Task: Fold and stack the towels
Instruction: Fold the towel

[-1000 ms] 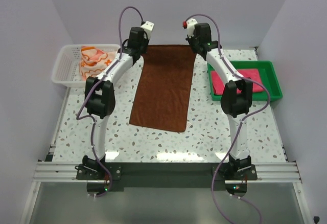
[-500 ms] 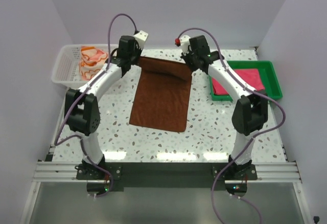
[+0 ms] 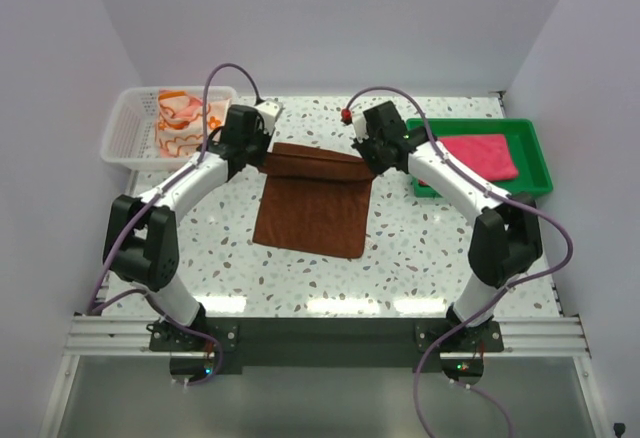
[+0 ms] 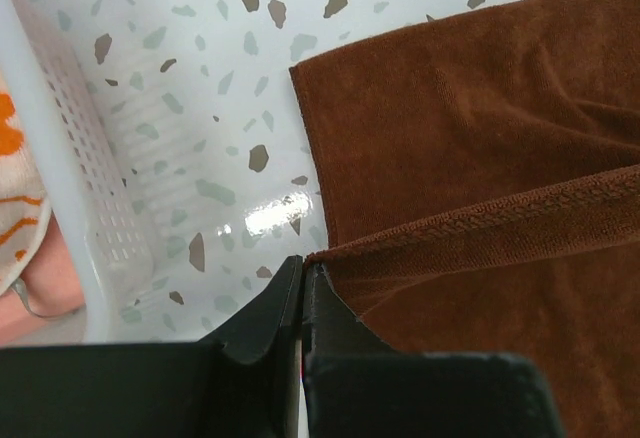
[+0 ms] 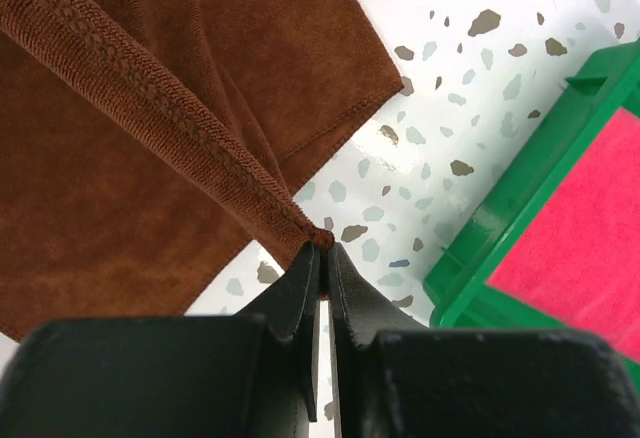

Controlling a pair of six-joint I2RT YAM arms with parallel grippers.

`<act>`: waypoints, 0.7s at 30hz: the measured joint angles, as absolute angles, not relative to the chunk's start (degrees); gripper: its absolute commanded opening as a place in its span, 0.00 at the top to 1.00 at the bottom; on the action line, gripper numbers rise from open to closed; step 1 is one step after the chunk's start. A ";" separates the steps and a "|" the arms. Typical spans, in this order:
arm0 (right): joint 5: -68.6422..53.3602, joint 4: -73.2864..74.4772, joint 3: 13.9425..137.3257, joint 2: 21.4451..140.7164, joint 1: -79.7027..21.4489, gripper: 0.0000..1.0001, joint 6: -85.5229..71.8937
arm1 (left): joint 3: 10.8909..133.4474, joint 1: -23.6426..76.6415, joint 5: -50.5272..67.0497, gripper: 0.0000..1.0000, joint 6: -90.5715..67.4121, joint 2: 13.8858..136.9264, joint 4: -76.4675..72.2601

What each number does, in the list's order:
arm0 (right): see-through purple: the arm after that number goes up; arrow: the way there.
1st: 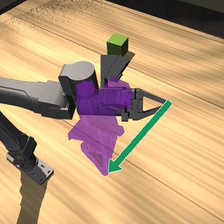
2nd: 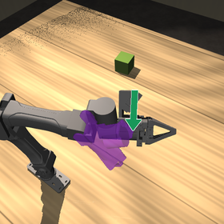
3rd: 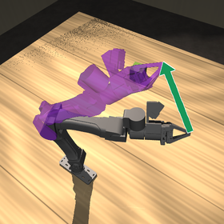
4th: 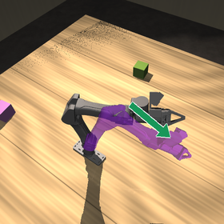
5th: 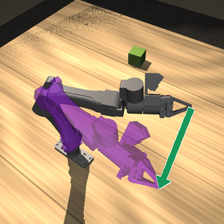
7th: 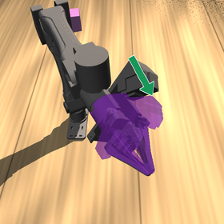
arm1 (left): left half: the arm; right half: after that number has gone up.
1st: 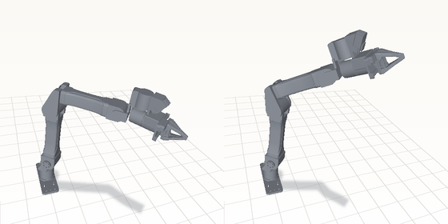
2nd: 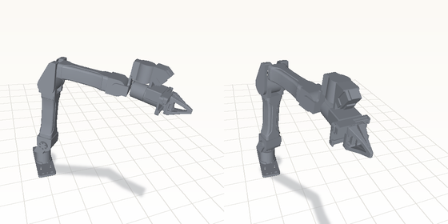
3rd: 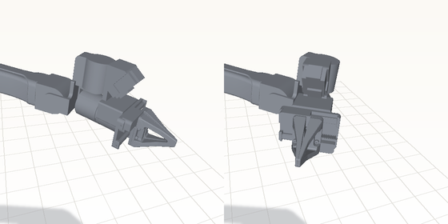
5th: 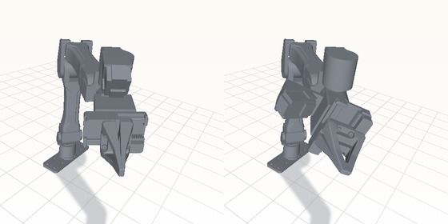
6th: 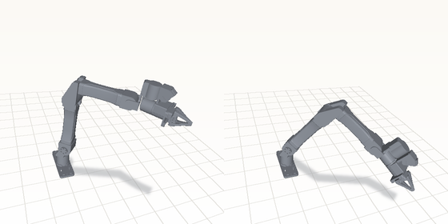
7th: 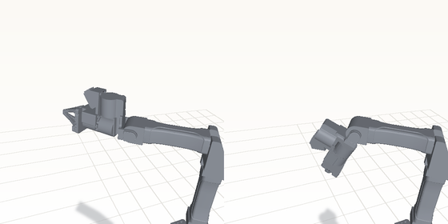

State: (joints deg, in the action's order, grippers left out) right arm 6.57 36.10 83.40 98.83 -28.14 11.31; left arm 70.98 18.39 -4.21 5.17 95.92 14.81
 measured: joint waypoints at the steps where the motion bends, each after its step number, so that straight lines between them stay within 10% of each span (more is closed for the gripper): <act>1: 6.52 36.16 83.40 98.80 -28.14 1.00 11.05 | 70.67 18.39 -4.16 1.00 4.97 95.72 15.03; 21: 10.96 35.73 91.02 95.59 -28.14 1.00 11.64 | 78.91 18.39 -6.70 1.00 4.08 93.71 16.05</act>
State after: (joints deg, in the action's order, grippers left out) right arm 10.96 35.73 91.02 95.59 -28.14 11.64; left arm 78.91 18.39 -6.70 4.08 93.71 16.05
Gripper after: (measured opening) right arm 0.054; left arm 0.028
